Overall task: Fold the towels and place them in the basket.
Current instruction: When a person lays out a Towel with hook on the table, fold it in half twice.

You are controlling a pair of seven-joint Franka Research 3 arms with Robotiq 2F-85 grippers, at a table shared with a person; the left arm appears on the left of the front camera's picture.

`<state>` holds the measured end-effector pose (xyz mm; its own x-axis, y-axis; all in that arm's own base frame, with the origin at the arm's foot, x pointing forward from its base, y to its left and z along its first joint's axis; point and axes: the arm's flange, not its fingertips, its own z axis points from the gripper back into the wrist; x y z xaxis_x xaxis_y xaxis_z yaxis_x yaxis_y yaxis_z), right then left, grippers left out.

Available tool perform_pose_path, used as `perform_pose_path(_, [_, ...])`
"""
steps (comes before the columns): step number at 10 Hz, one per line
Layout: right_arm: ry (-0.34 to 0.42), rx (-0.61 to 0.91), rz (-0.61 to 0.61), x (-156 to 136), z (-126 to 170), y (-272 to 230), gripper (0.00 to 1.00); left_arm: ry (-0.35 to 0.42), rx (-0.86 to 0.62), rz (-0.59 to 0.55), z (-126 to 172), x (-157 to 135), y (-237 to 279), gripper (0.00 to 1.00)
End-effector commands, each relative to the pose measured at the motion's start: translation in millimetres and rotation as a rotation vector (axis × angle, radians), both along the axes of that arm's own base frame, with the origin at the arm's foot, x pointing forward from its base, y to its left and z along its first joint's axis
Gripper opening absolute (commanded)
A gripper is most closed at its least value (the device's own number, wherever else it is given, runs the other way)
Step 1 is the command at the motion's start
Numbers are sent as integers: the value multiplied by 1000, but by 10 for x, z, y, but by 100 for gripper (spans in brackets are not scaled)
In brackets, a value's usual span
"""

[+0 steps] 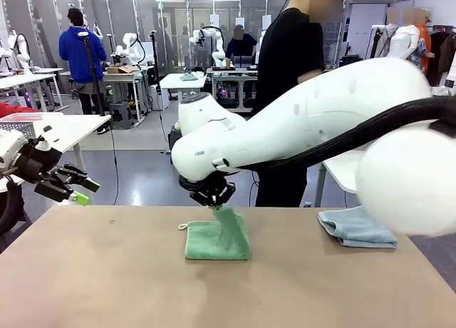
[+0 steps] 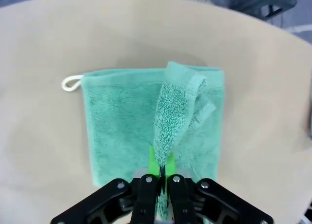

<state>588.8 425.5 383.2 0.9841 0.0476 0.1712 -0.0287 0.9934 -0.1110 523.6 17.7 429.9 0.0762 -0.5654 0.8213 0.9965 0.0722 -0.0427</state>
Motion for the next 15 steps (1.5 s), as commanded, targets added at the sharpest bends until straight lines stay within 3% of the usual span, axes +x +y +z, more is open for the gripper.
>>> perform_pose_path(1, [12,19,-67,133,-10,192,0,-2,2,2,14,-9,10,80])
perform_pose_path(6, [63,41,-51,156,-395,404,0,-2,2,2,14,-9,10,80])
perform_pose_path(10, [61,50,-14,68,-524,482,0,-2,2,2,14,-9,10,80])
perform_pose_path(11, [63,55,-10,63,-532,481,24,-2,2,2,14,-9,10,80])
perform_pose_path(12, [63,59,-7,51,-526,474,24,-2,2,2,14,-9,10,80])
perform_pose_path(13, [61,66,-6,36,-509,457,44,-2,2,2,14,-9,10,80])
perform_pose_path(14, [61,81,7,2,-475,431,28,-2,2,2,14,-9,10,80])
perform_pose_path(15, [56,91,15,-43,-413,392,63,-2,2,2,14,-9,10,80])
